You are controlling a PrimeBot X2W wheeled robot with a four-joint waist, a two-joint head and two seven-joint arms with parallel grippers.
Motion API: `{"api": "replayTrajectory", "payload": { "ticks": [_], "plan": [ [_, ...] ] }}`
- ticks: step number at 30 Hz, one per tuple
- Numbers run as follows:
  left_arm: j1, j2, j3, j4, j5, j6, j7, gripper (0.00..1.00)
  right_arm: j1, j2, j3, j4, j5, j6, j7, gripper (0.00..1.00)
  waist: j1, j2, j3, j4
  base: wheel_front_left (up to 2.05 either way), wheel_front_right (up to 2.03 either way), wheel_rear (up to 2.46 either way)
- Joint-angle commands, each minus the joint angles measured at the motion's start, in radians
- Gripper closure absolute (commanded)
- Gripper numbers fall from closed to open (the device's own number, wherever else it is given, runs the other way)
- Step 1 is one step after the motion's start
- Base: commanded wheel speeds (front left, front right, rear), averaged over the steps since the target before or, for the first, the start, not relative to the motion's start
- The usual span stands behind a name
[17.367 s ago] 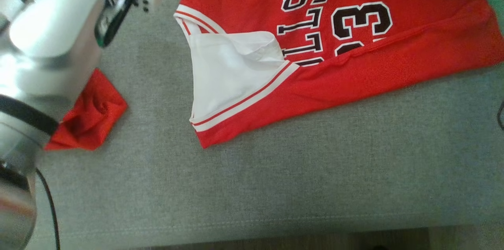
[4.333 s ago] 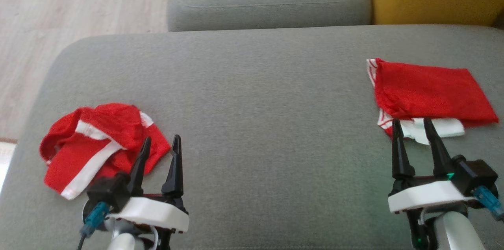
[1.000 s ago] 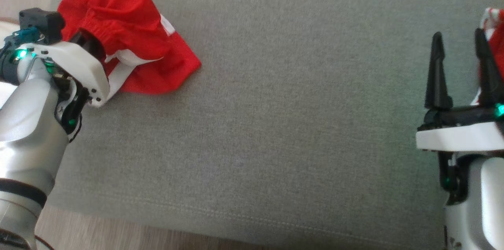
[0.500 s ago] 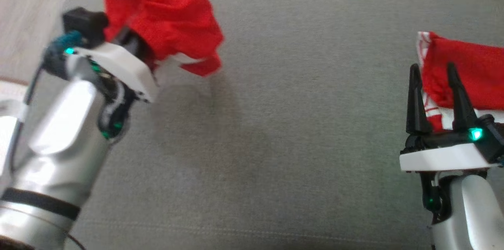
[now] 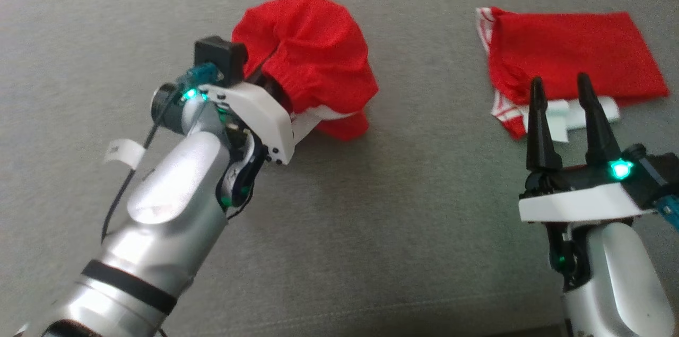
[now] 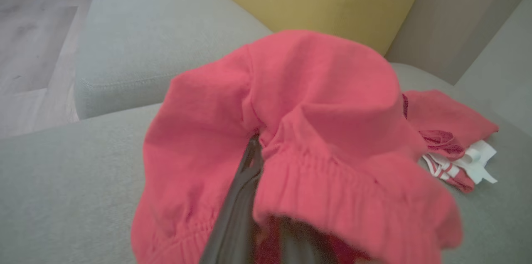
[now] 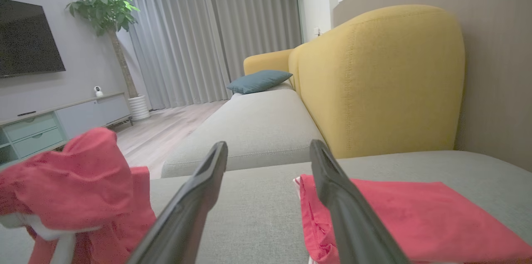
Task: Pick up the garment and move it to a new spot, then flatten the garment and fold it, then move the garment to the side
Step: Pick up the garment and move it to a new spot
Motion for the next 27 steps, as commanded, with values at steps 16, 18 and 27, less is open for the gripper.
{"api": "replayTrajectory", "payload": {
  "ticks": [16, 18, 27],
  "plan": [
    [-0.065, 0.016, 0.065, 0.226, 0.021, 0.022, -0.176, 0.0, -0.016, -0.004, 0.009, 0.011, 0.01, -0.001, -0.03, 0.0, 0.0, 0.0, 0.007, -0.034, 0.0, 0.0, 0.0],
    [-0.042, 0.023, 0.081, 0.215, 0.013, 0.02, -0.193, 0.0, -0.009, -0.004, 0.005, 0.012, -0.001, -0.001, -0.03, 0.0, 0.0, 0.0, -0.01, -0.002, 0.0, 0.0, 0.0],
    [0.175, 0.108, 0.195, -0.023, 0.035, 0.027, -0.213, 0.0, 0.037, -0.004, -0.001, 0.009, -0.021, -0.001, -0.016, 0.0, 0.0, 0.0, -0.085, 0.127, 0.0, 0.0, 0.0]
  ]
}}
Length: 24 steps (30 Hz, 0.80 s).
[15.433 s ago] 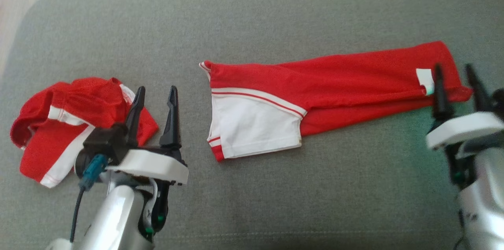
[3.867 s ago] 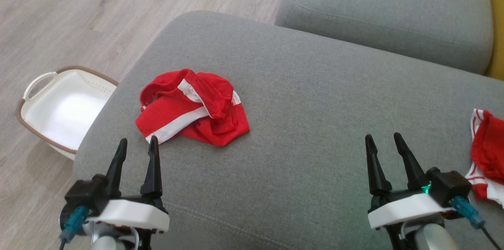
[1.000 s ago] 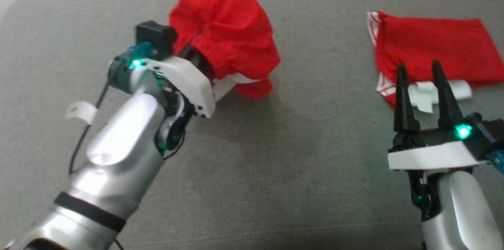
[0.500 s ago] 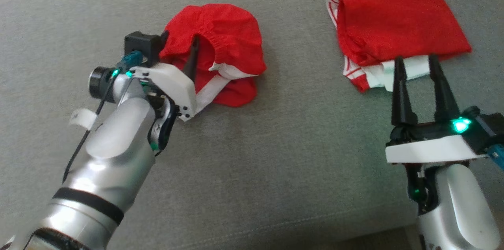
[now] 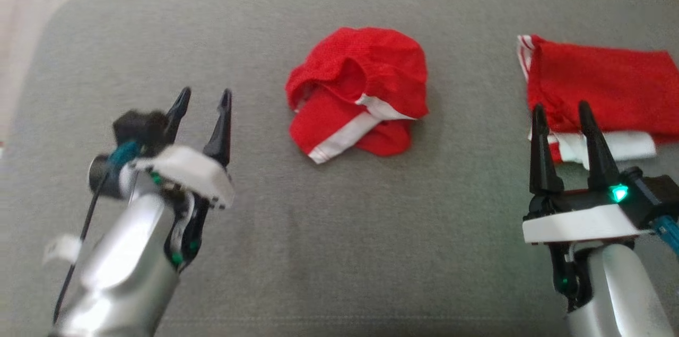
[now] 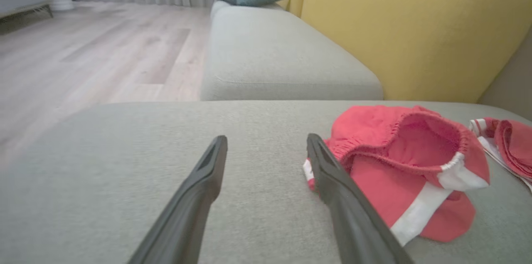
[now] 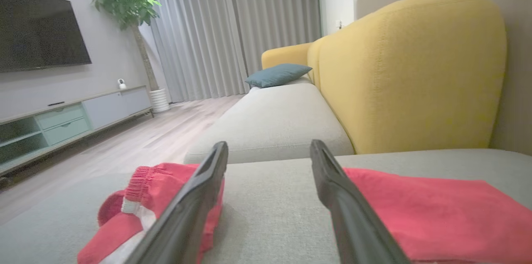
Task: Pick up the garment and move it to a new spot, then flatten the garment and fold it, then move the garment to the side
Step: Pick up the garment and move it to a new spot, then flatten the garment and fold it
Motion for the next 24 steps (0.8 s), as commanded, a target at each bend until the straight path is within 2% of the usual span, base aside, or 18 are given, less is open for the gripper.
{"api": "replayTrajectory", "payload": {
  "ticks": [1, 6, 11, 19, 23, 24],
  "plan": [
    [-0.011, 0.033, 0.051, -0.053, 0.013, 0.01, -0.012, 0.0, -0.005, -0.004, 0.019, -0.033, -0.007, -0.001, 0.002, 0.0, 0.0, -0.0001, -0.035, 0.038, 0.0, 0.0, 0.0],
    [0.186, 0.027, 0.143, -0.243, 0.049, 0.043, -0.012, 0.0, 0.026, -0.004, 0.025, -0.034, 0.001, -0.001, 0.007, 0.0, 0.0, -0.0001, -0.063, 0.061, 0.0, 0.0, 0.0],
    [0.312, -0.017, 0.219, -0.356, 0.084, 0.038, -0.012, 0.0, 0.041, -0.004, 0.034, -0.033, 0.011, -0.001, 0.007, 0.0, 0.0, -0.0001, -0.07, 0.06, 0.0, 0.0, 0.0],
    [0.325, -0.049, 0.246, -0.372, 0.155, -0.014, -0.012, 0.0, 0.034, -0.004, 0.047, -0.033, 0.015, -0.001, 0.009, 0.0, 0.0, -0.0001, -0.058, 0.032, 0.0, 0.0, 0.0],
    [0.294, -0.053, 0.217, -0.343, 0.18, -0.053, -0.012, 0.0, 0.027, -0.004, 0.047, -0.033, 0.013, -0.001, 0.009, 0.0, 0.0, -0.0001, -0.042, 0.008, 0.0, 0.0, 0.0],
    [0.265, -0.055, 0.187, -0.322, 0.192, -0.075, 0.001, 0.0, 0.023, -0.004, 0.045, -0.034, 0.011, -0.001, 0.009, 0.0, 0.0, -0.0001, -0.032, -0.004, 0.0, 0.0, 0.0]
  ]
}}
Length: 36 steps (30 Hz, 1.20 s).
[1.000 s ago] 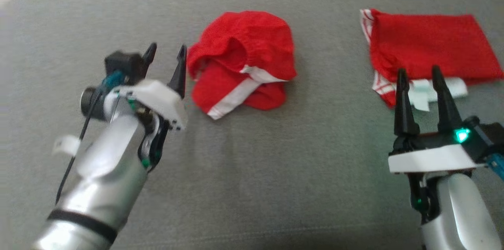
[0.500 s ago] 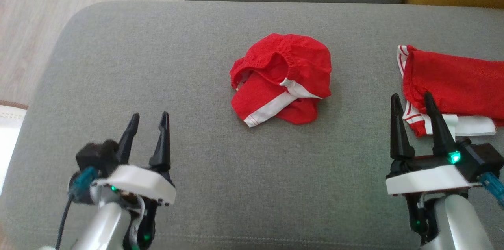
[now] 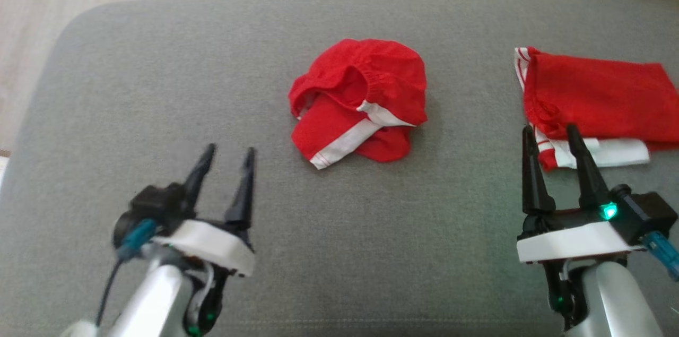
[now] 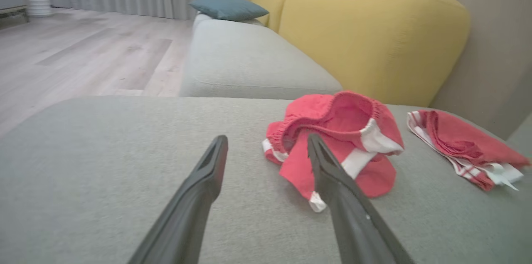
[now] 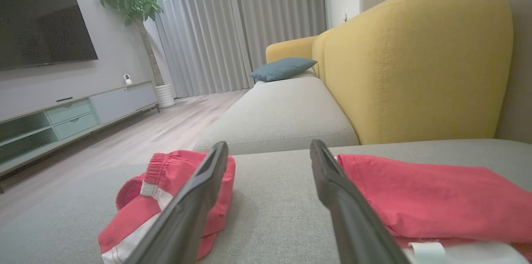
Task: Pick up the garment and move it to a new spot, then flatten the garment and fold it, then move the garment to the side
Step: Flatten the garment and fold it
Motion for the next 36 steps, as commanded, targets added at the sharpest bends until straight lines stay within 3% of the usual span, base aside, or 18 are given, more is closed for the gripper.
{"api": "replayTrajectory", "payload": {
  "ticks": [1, 14, 27, 28, 29, 30, 36],
  "plan": [
    [-0.091, 0.005, 0.003, -0.009, 0.017, -0.025, 0.014, 0.0, -0.036, -0.004, 0.023, -0.033, 0.001, -0.001, -0.001, 0.0, 0.0, -0.0001, 0.019, -0.02, 0.0, 0.0, 0.0],
    [-0.353, -0.039, -0.155, 0.165, 0.099, -0.128, 0.172, 0.0, -0.075, -0.004, 0.032, -0.033, 0.002, -0.001, -0.009, 0.0, 0.0, -0.0001, 0.113, -0.111, 0.0, 0.0, 0.0],
    [-0.529, -0.045, -0.191, 0.349, 0.145, -0.141, 0.188, 0.0, -0.11, -0.004, 0.027, -0.007, 0.021, -0.001, -0.021, 0.0, 0.0, -0.0001, 0.167, -0.198, 0.0, 0.0, 0.0],
    [-0.535, -0.046, -0.193, 0.358, 0.141, -0.145, 0.191, 0.14, -0.112, -0.004, 0.026, -0.005, 0.023, -0.001, -0.022, 0.0, 0.0, -0.0001, 0.168, -0.203, 0.0, 0.0, 0.0],
    [-0.54, -0.048, -0.197, 0.364, 0.138, -0.149, 0.192, 0.73, -0.115, -0.004, 0.025, -0.003, 0.026, -0.001, -0.022, 0.0, 0.0, -0.0001, 0.169, -0.207, 0.0, 0.0, 0.0],
    [-0.546, -0.048, -0.202, 0.368, 0.136, -0.153, 0.192, 1.0, -0.118, -0.004, 0.024, 0.0, 0.029, -0.001, -0.023, 0.0, 0.0, -0.0001, 0.169, -0.211, 0.0, 0.0, 0.0],
    [-0.591, -0.062, -0.228, 0.355, 0.107, -0.175, 0.2, 1.0, -0.135, -0.004, 0.032, 0.014, 0.056, -0.001, -0.024, 0.0, 0.0, -0.0001, 0.156, -0.243, 0.0, 0.0, 0.0]
  ]
}}
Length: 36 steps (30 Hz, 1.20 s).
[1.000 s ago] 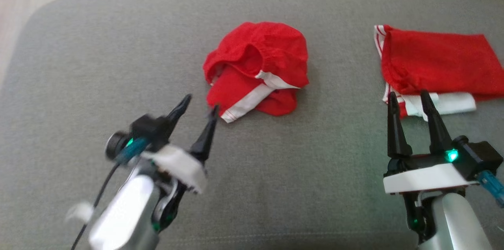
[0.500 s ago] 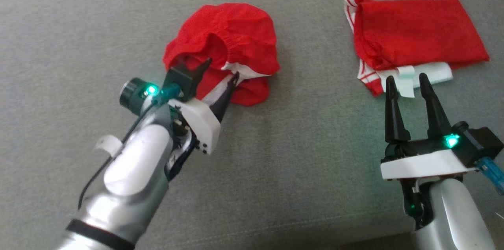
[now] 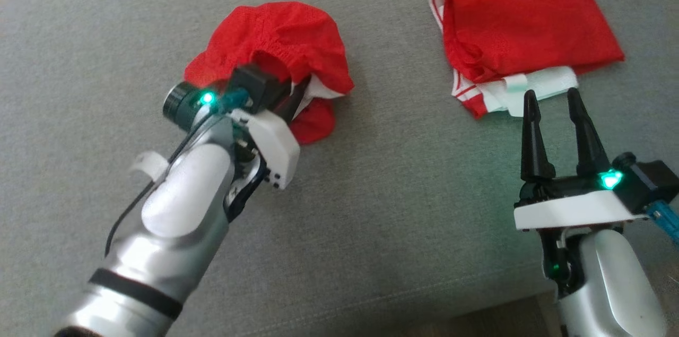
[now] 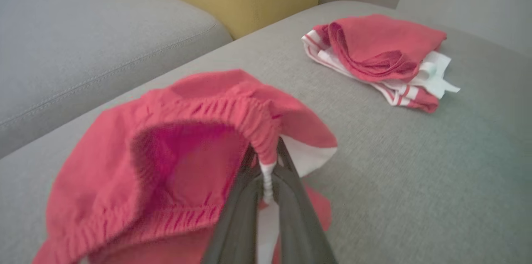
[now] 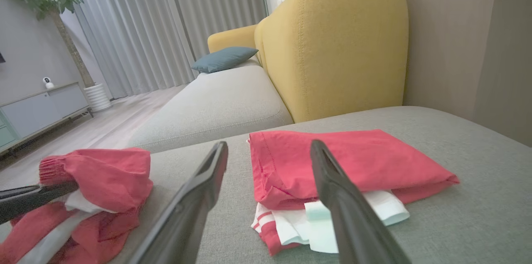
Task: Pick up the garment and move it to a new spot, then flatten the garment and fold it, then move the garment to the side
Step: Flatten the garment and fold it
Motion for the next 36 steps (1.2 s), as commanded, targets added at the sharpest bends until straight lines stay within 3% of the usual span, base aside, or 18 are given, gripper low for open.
{"api": "replayTrajectory", "payload": {
  "ticks": [1, 6, 11, 17, 22, 31, 36],
  "plan": [
    [-0.093, 0.003, 0.013, -0.047, -0.017, -0.008, 0.009, 1.0, -0.029, -0.004, 0.025, -0.028, 0.017, -0.001, -0.01, 0.0, 0.0, 0.0, -0.012, -0.018, 0.0, 0.0, 0.0],
    [-0.223, -0.028, -0.019, -0.084, -0.073, -0.018, 0.025, 1.0, -0.036, -0.004, 0.042, -0.02, 0.04, -0.001, -0.011, 0.0, 0.0, 0.0, -0.04, -0.054, 0.0, 0.0, 0.0],
    [-0.356, -0.058, 0.024, -0.116, -0.153, -0.019, -0.01, 1.0, -0.035, -0.004, 0.043, -0.018, 0.048, -0.001, -0.011, 0.0, 0.0, 0.0, -0.061, -0.065, 0.0, 0.0, 0.0],
    [-0.449, -0.066, 0.108, -0.136, -0.213, -0.002, -0.085, 1.0, -0.023, -0.004, 0.024, -0.023, 0.035, -0.001, -0.011, 0.0, 0.0, 0.0, -0.082, -0.031, 0.0, 0.0, 0.0],
    [-0.354, -0.011, 0.117, -0.121, -0.235, 0.002, -0.085, 1.0, -0.006, -0.004, 0.008, -0.03, 0.018, -0.001, -0.011, 0.0, 0.0, 0.0, -0.083, 0.026, 0.0, 0.0, 0.0],
    [-0.046, 0.156, 0.055, -0.005, -0.221, 0.002, -0.075, 1.0, -0.01, -0.004, 0.009, -0.035, -0.011, -0.001, -0.011, 0.0, 0.0, 0.0, -0.074, 0.1, 0.0, 0.0, 0.0],
    [0.02, 0.177, 0.042, 0.065, -0.215, 0.01, -0.109, 1.0, -0.01, -0.004, 0.008, -0.032, -0.033, -0.001, -0.011, 0.0, 0.0, 0.0, -0.067, 0.125, 0.0, 0.0, 0.0]
  ]
}}
